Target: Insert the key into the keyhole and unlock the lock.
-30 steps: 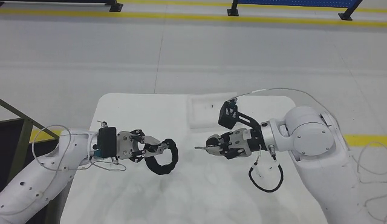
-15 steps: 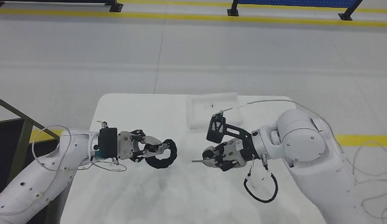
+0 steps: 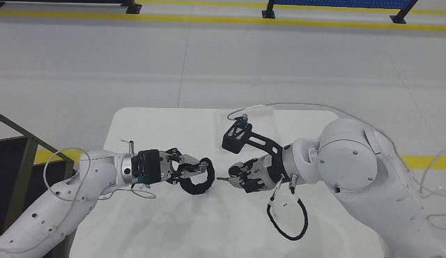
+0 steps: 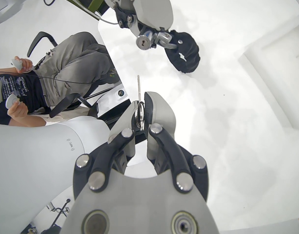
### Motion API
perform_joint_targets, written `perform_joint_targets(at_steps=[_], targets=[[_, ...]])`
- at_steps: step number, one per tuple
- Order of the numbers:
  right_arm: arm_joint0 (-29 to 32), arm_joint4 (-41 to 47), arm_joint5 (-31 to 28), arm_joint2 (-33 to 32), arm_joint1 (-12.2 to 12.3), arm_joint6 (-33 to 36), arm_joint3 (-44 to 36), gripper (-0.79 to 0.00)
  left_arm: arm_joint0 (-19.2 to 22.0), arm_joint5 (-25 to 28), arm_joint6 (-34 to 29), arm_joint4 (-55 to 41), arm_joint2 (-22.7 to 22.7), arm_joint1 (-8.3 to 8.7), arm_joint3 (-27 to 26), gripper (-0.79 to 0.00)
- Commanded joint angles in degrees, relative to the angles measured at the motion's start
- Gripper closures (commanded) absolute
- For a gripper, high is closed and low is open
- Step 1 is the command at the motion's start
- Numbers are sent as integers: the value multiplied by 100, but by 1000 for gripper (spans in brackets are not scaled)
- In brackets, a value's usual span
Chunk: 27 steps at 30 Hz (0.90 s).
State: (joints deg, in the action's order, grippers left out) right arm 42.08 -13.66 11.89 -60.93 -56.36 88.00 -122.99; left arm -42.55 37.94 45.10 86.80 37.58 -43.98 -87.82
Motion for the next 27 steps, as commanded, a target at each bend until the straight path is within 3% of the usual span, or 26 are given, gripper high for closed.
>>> perform_joint_targets(at_steps=[1, 18, 27], targets=[[-119, 5, 222, 107, 70, 0, -24, 0, -20, -34, -48, 34, 19, -20, -26, 0], [-190, 38, 410, 176, 120, -35, -23, 0, -134, -373, 299, 492, 173, -206, 12, 0], [-282, -92, 866, 430, 197, -425, -121, 0, -210, -438, 440, 717, 271, -266, 56, 0]])
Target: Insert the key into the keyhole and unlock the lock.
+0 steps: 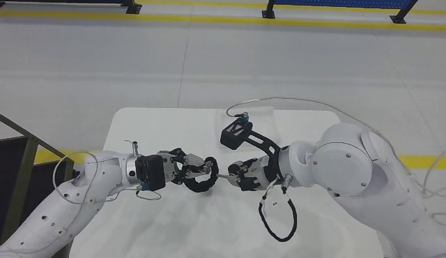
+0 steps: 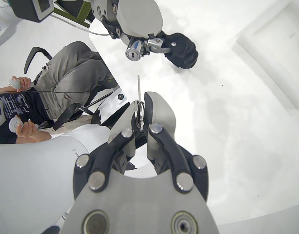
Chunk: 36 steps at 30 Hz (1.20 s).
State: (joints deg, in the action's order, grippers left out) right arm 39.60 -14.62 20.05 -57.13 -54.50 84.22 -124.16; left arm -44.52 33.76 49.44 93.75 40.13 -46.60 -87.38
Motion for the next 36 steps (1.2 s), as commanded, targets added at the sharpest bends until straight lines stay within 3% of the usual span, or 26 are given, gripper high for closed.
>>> perform_joint_targets(at_steps=[1, 14, 28, 36], targets=[[-59, 45, 136, 99, 26, -133, -1, 0, -27, -42, 10, 46, 32, -7, 13, 0], [-876, 236, 791, 1136, 322, -787, -36, 0, -154, -78, 86, 349, 203, -55, -17, 0], [-1838, 936, 1293, 2015, 770, -1289, -200, 0, -256, 52, 50, 459, 347, -115, -11, 0], [-2372, 1302, 1522, 2516, 908, -1519, -210, 0, -261, 166, 24, 497, 383, -167, -30, 0]])
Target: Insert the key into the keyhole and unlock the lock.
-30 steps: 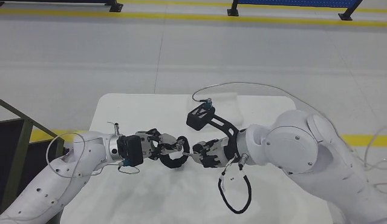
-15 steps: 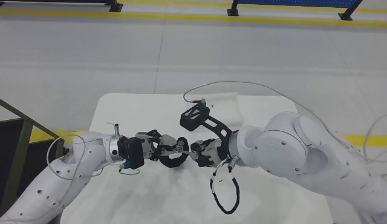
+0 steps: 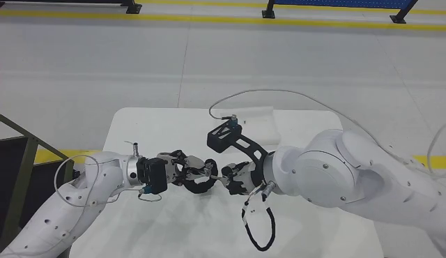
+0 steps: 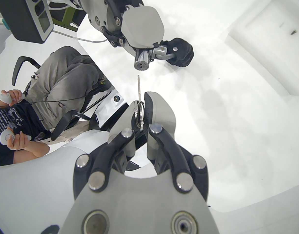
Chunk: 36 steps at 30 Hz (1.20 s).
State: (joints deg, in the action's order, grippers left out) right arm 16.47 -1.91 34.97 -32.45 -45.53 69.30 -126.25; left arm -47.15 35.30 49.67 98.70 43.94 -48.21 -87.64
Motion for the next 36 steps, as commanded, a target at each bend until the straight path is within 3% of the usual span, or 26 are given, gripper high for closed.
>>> perform_joint_targets(at_steps=[1, 17, 36], targets=[[-118, 71, 62, 106, 23, -60, 1, 0, 2, 25, 0, 8, 3, -14, -6, 0], [-836, 593, 478, 801, 124, -477, 25, 0, 8, 264, 7, 108, 51, -104, -44, 0], [-1062, 806, 645, 1057, 122, -645, 27, 0, -41, 330, 44, 129, 145, -194, 33, 0]])
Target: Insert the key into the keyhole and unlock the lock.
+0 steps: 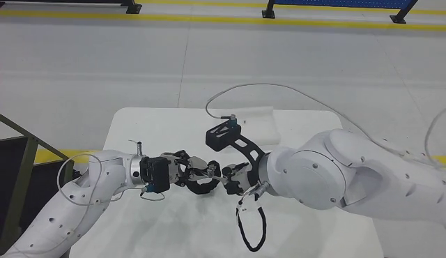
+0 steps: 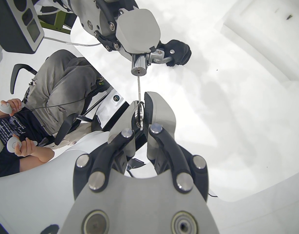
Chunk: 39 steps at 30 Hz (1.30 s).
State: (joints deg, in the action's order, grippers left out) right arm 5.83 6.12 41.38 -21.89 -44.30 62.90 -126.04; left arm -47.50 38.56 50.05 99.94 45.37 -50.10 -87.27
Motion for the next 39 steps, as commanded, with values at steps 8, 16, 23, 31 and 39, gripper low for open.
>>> perform_joint_targets(at_steps=[8, 16, 23, 31, 39], targets=[[51, -11, 47, -25, -6, -47, 27, 0, -25, 70, 20, 36, 11, -39, 11, 0], [128, 5, 36, -56, -15, -35, 89, 0, -38, 94, 44, 63, 41, -70, 32, 0], [190, 90, 94, -67, -49, -94, 170, 0, -45, 127, 16, 76, 61, -98, 15, 0], [150, 134, 166, 39, -124, -165, 267, 0, -34, 177, -65, 97, 63, -137, -26, 0], [-18, 157, 284, 304, -219, -283, 391, 0, -38, 233, -152, 163, 72, -163, -49, 0]])
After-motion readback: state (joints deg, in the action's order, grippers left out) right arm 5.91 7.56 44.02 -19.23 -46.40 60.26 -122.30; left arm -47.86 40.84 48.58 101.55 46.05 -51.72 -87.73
